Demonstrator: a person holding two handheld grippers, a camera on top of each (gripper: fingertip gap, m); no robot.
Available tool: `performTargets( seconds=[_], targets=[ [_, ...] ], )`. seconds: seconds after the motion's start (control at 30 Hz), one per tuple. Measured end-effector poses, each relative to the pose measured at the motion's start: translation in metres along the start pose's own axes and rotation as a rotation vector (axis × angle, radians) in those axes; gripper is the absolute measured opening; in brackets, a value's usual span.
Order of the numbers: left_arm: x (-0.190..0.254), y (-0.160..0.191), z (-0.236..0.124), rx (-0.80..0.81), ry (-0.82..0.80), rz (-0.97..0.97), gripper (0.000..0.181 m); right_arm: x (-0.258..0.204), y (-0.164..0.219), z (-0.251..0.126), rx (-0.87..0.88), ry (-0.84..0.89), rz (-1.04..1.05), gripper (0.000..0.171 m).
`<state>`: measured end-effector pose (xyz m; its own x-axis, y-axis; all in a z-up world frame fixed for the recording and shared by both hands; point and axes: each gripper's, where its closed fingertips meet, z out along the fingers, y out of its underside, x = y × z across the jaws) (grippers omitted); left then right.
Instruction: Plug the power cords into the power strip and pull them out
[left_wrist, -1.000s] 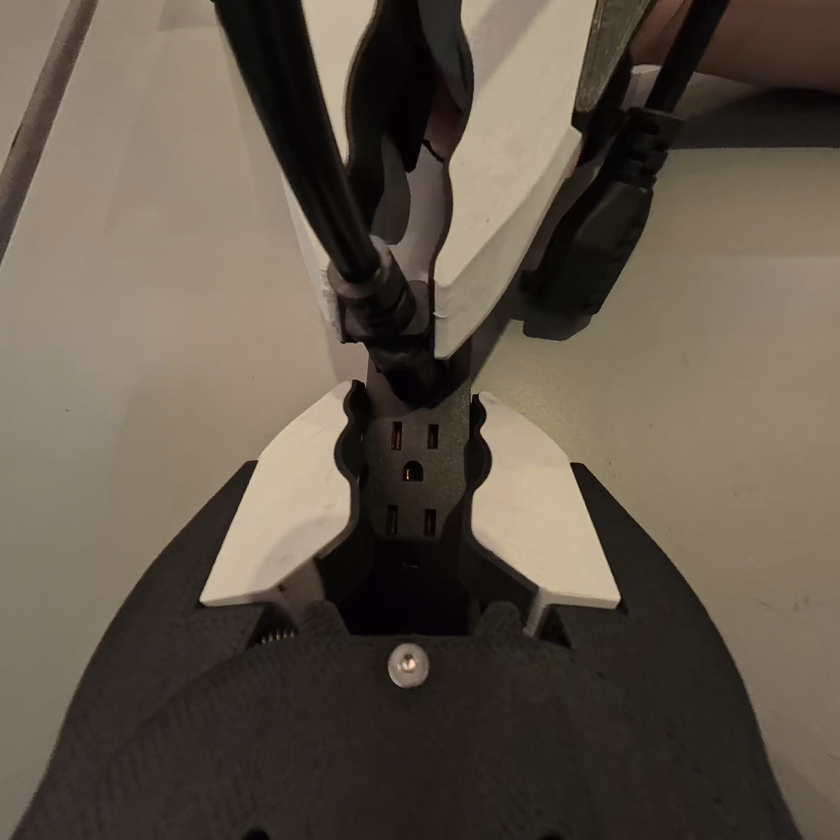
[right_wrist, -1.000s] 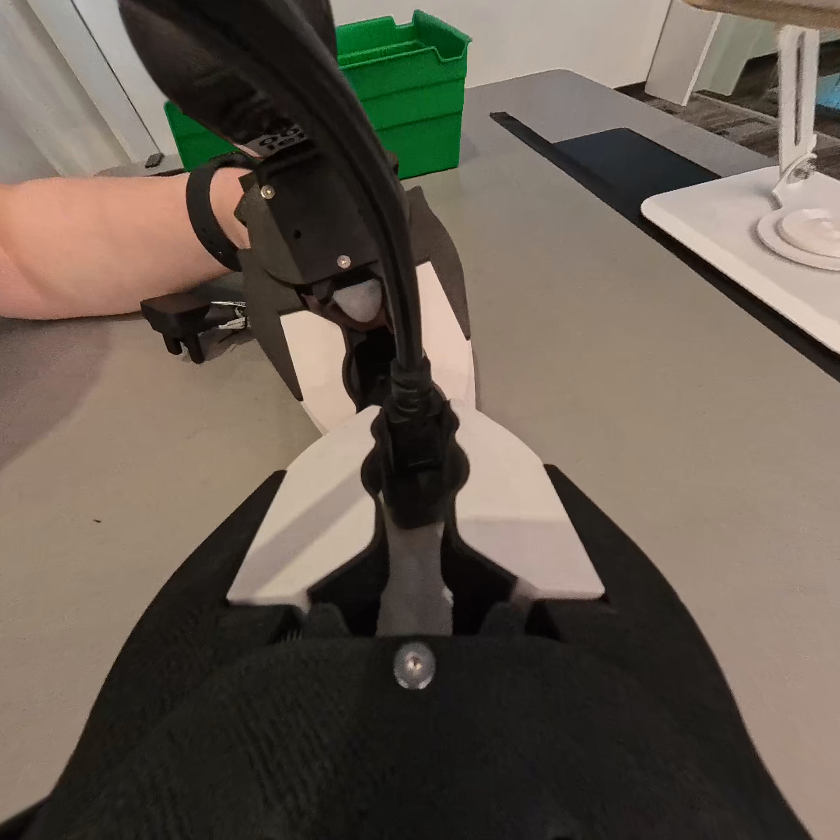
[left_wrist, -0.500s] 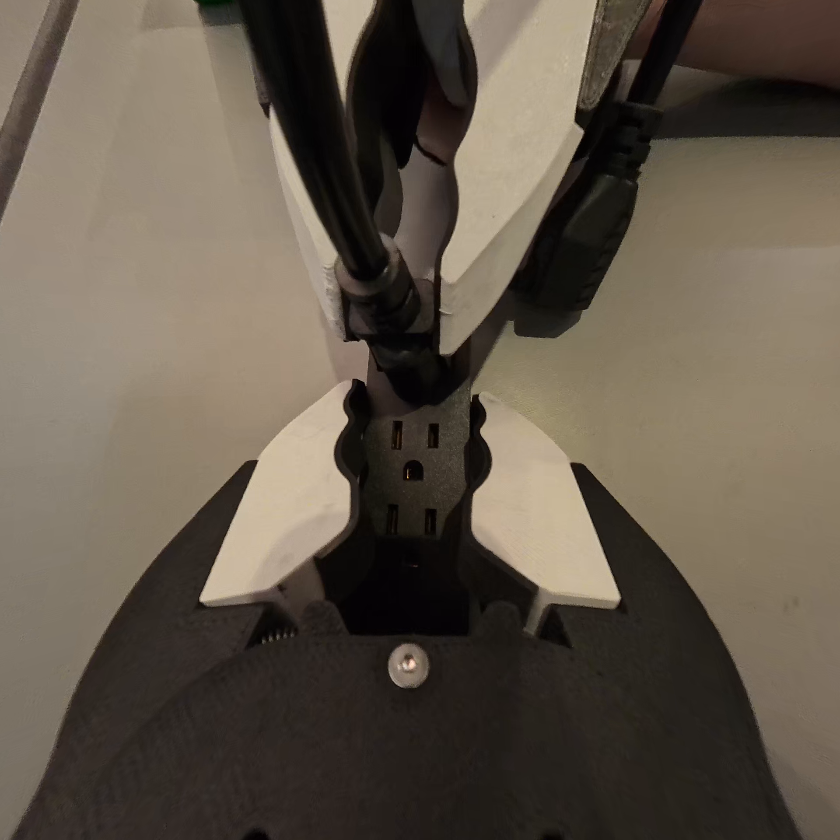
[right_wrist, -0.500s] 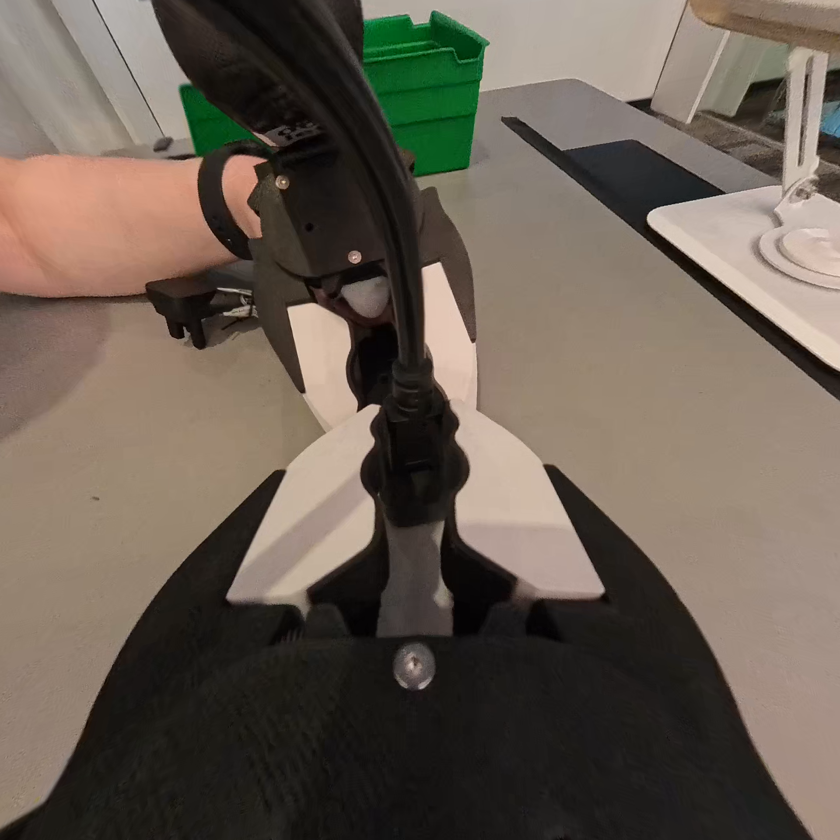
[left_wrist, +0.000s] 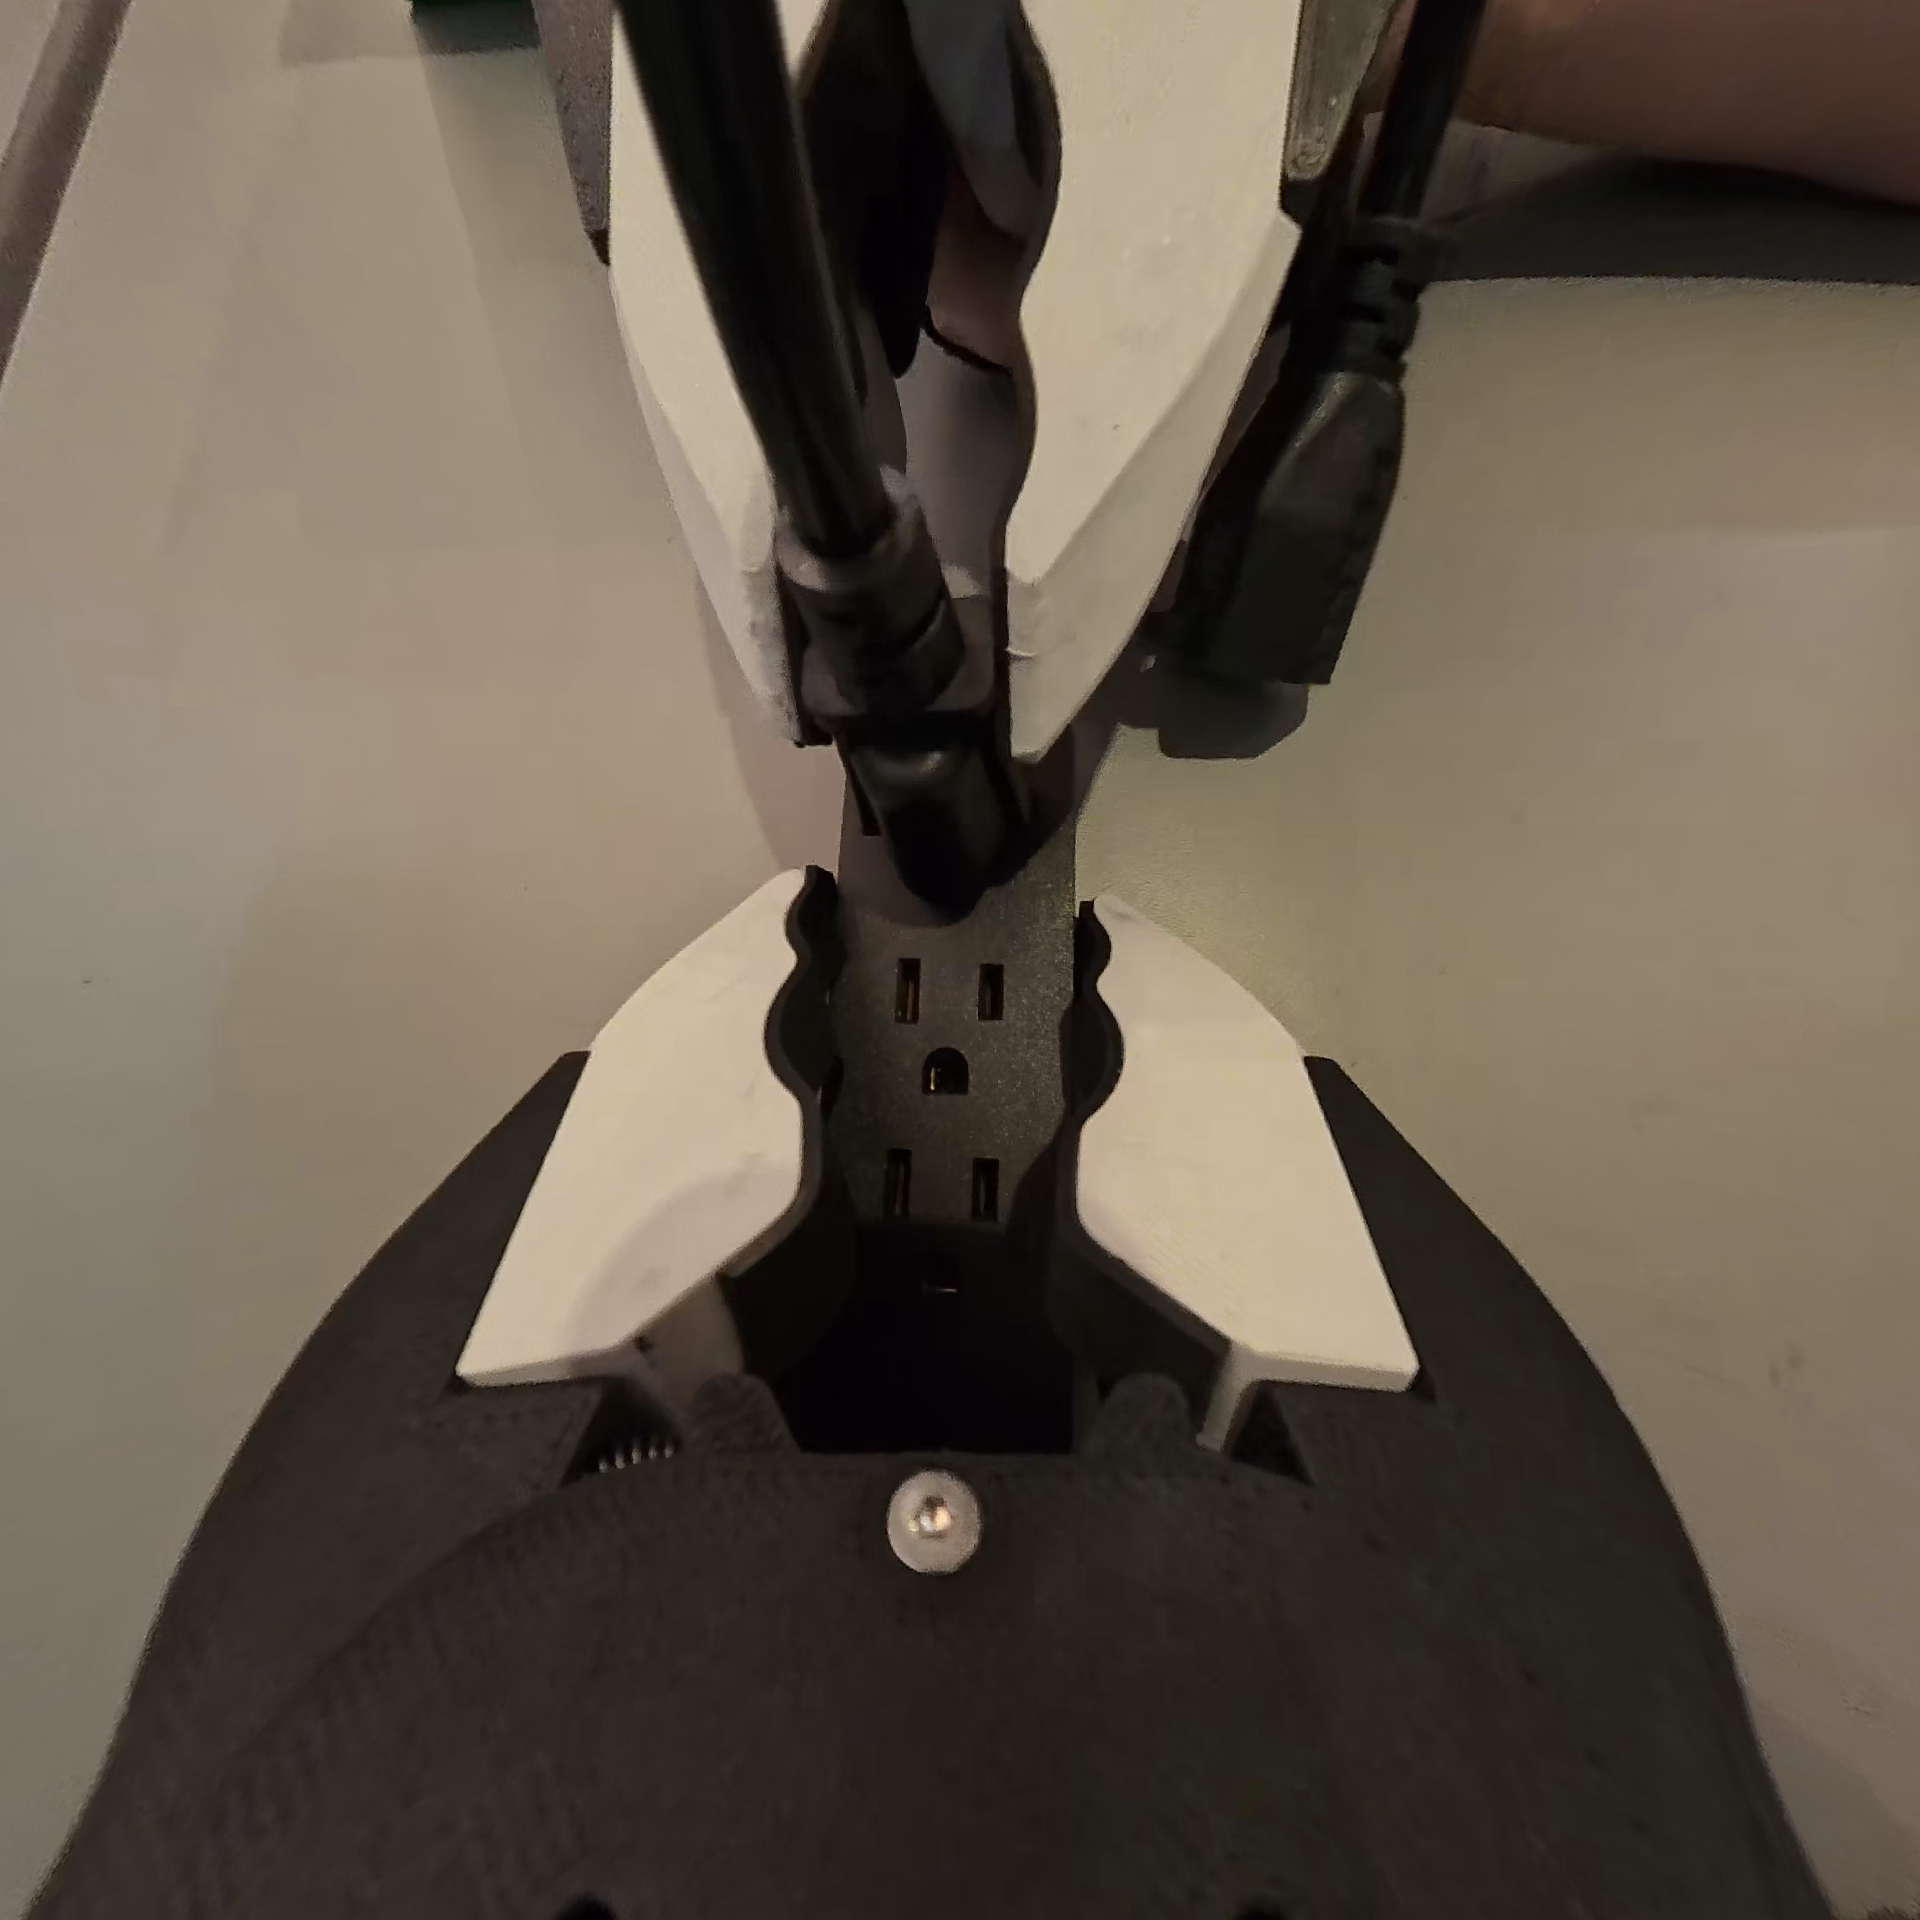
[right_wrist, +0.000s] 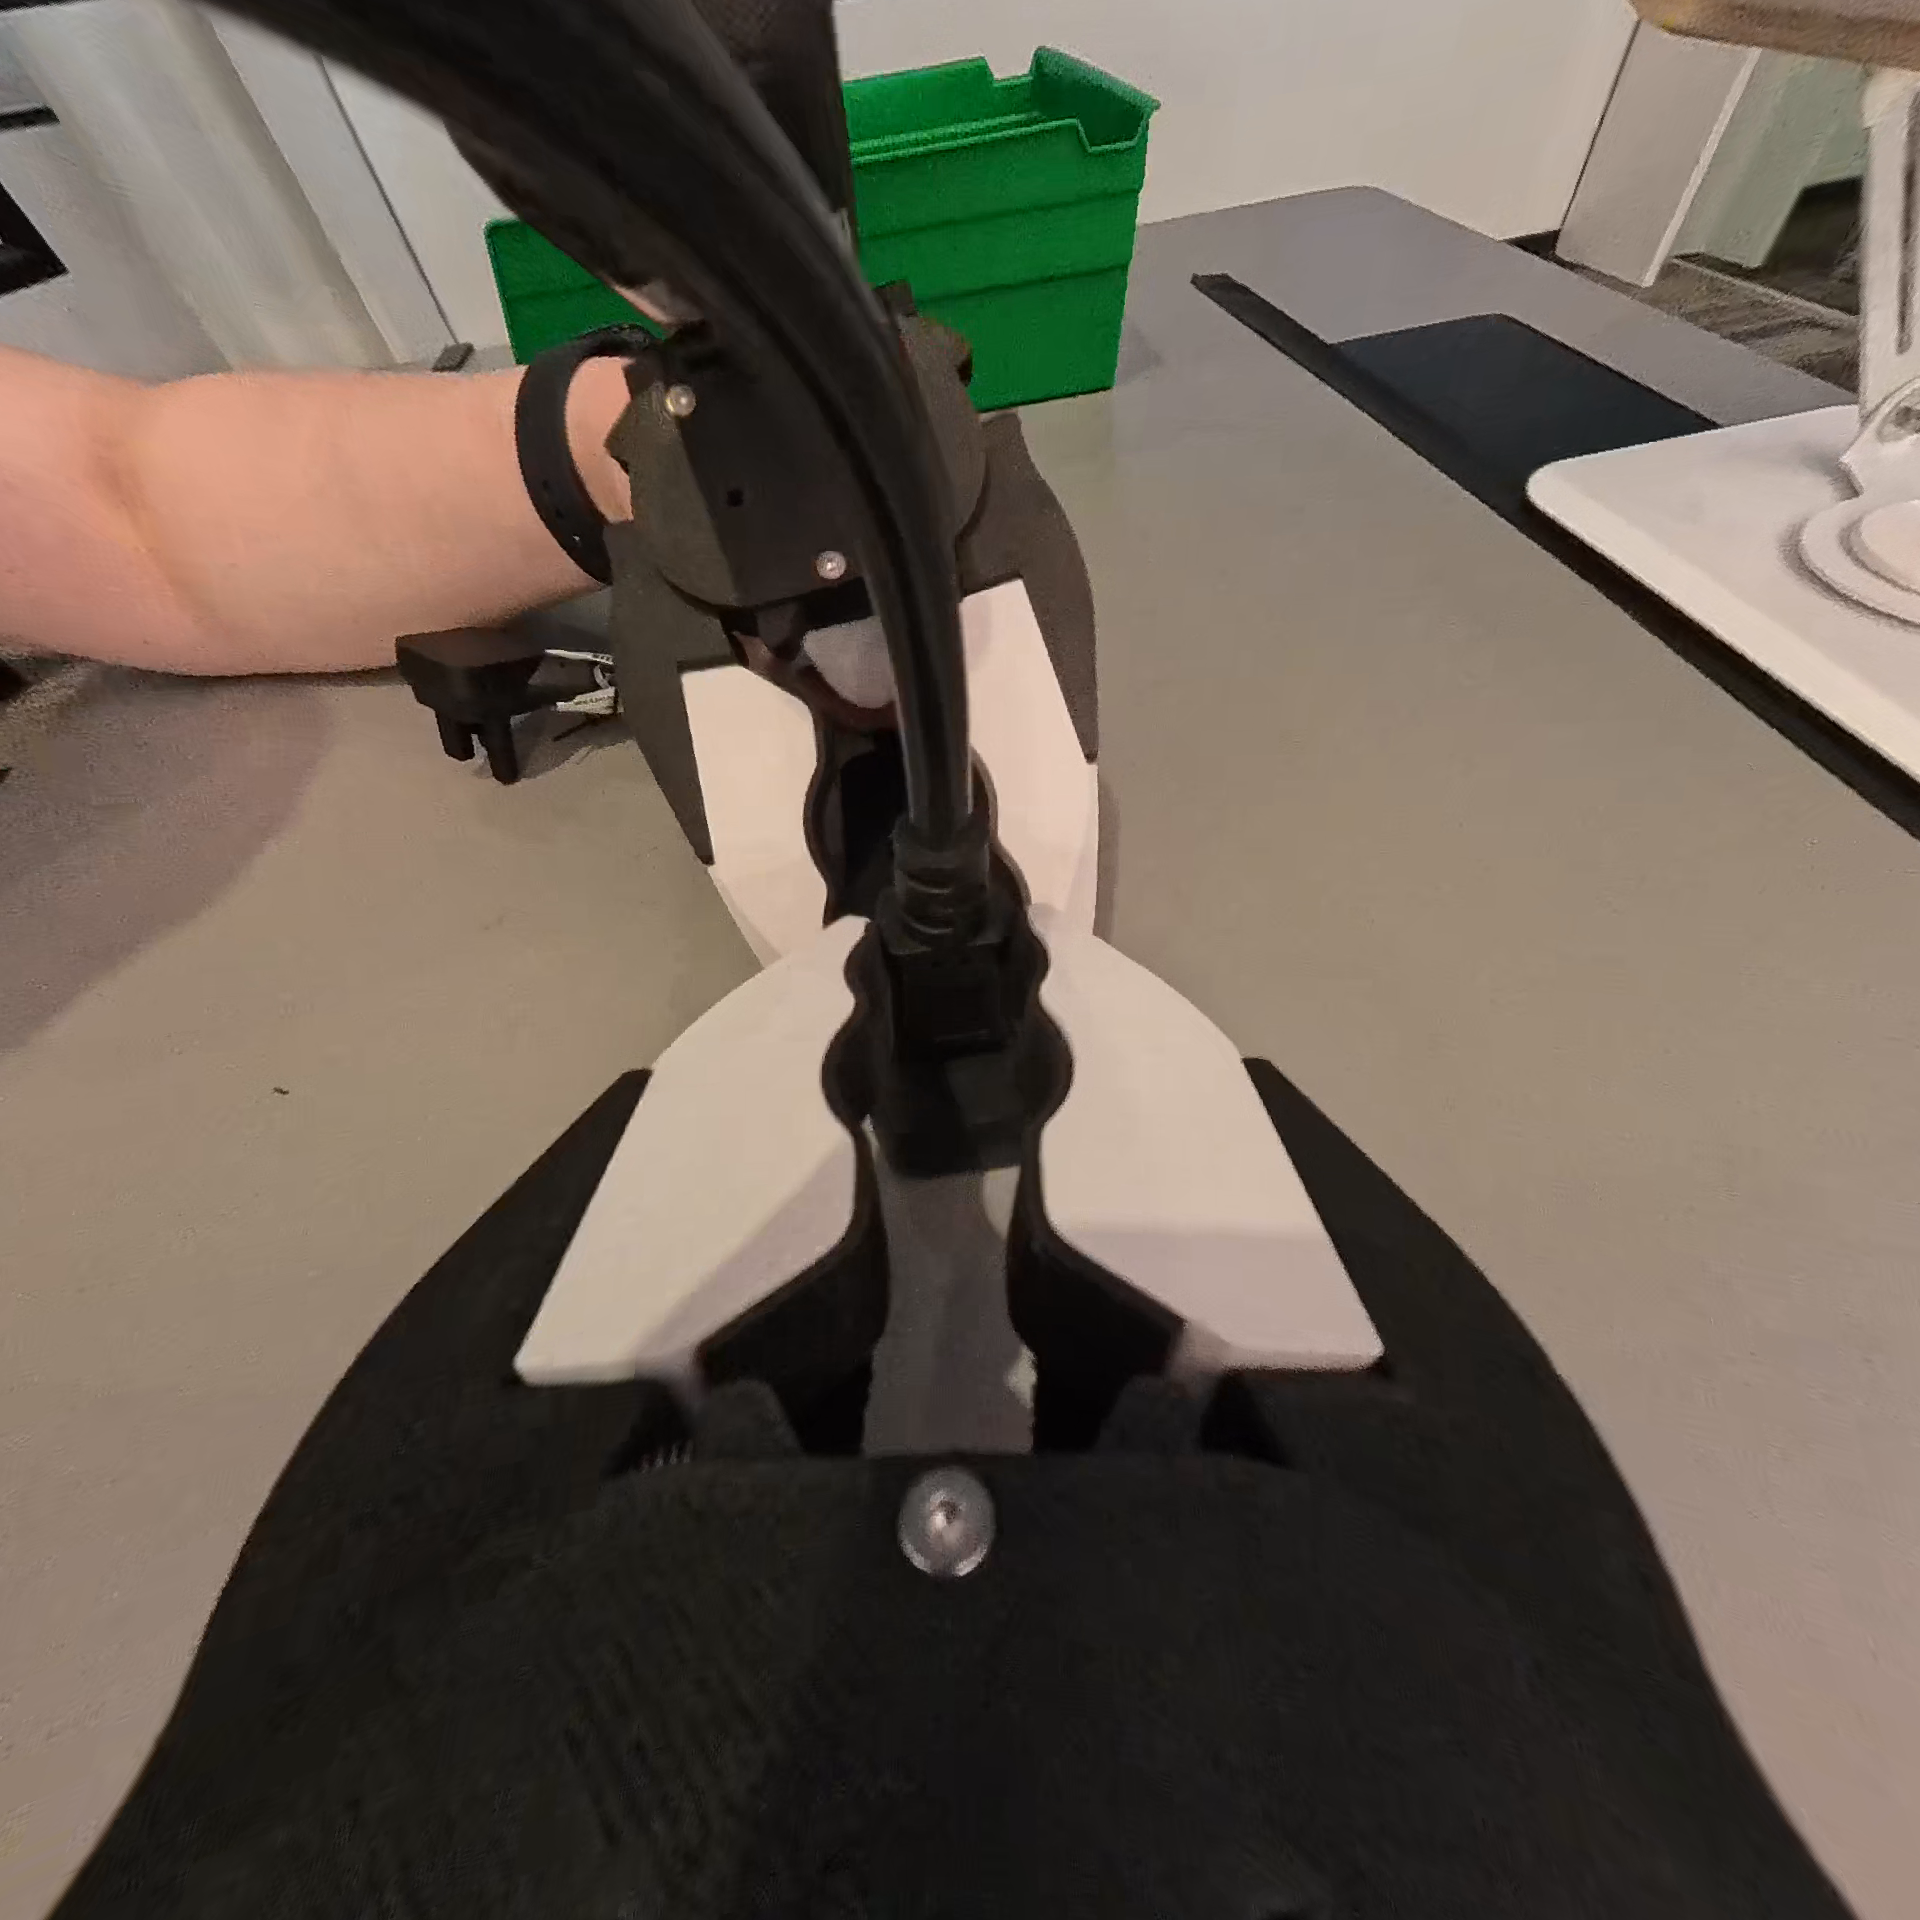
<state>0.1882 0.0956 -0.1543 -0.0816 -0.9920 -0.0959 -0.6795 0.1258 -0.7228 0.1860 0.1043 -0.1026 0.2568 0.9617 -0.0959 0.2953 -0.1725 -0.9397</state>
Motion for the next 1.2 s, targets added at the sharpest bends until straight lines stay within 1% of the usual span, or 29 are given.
performTargets(
  seconds=[0.17,0.23,0.3,0.5,0.53,0.57,0.6,0.63,0.67,0.7,0.73,0.8,0.9,0.97,1.07,1.13,1.2],
  targets=[
    [-0.002,-0.002,-0.002,0.029,0.005,-0.024,0.044,0.002,-0.007,0.007,-0.043,0.017,-0.018,0.020],
    [-0.001,0.001,0.000,-0.009,-0.008,-0.005,0.045,0.001,-0.002,0.003,-0.048,0.010,-0.021,0.021],
    [0.001,0.001,0.000,0.001,0.010,-0.005,0.044,0.000,0.000,0.000,-0.019,0.000,0.002,0.021],
    [0.000,0.000,0.000,0.002,0.004,-0.007,0.045,-0.002,-0.008,0.006,-0.056,0.019,-0.045,0.020],
    [0.000,0.001,0.000,-0.004,0.004,-0.008,0.045,-0.003,-0.008,0.002,-0.028,0.012,-0.041,0.021],
    [0.001,0.001,0.000,-0.003,0.009,-0.008,0.044,0.000,-0.023,-0.013,0.098,0.007,-0.003,0.024],
    [0.001,0.001,0.000,-0.004,0.010,-0.004,0.044,0.006,-0.051,-0.040,0.284,0.023,0.033,0.024],
    [0.001,0.001,-0.001,-0.003,0.011,-0.003,0.044,0.012,-0.062,-0.063,0.354,0.050,0.042,0.023],
    [0.001,0.001,0.000,-0.006,0.008,0.003,0.044,0.015,-0.050,-0.066,0.280,0.077,0.039,0.023],
    [0.001,0.001,0.000,-0.006,0.012,0.005,0.044,0.014,-0.031,-0.057,0.169,0.084,0.042,0.023],
    [0.001,0.001,0.000,-0.008,0.013,0.008,0.044,0.010,-0.024,-0.047,0.119,0.058,0.045,0.023],
    [0.001,0.000,0.000,-0.011,-0.005,0.025,0.044,0.002,-0.030,-0.031,0.105,0.015,0.019,0.024],
    [0.001,0.000,-0.001,-0.009,-0.017,0.036,0.043,0.000,-0.038,-0.028,0.129,-0.007,0.049,0.024],
    [0.000,-0.001,-0.001,-0.010,-0.019,0.037,0.043,0.006,-0.034,-0.031,0.090,0.044,0.049,0.024],
    [-0.001,-0.002,-0.001,-0.016,-0.023,0.035,0.043,0.023,-0.031,-0.039,-0.005,0.202,0.064,0.024],
    [-0.001,-0.002,-0.002,-0.026,-0.020,0.030,0.043,0.024,-0.038,-0.044,-0.068,0.281,0.052,0.024],
    [0.000,-0.004,-0.006,-0.036,-0.001,0.007,0.051,0.020,-0.056,-0.059,-0.147,0.409,-0.020,0.023]
  ],
)
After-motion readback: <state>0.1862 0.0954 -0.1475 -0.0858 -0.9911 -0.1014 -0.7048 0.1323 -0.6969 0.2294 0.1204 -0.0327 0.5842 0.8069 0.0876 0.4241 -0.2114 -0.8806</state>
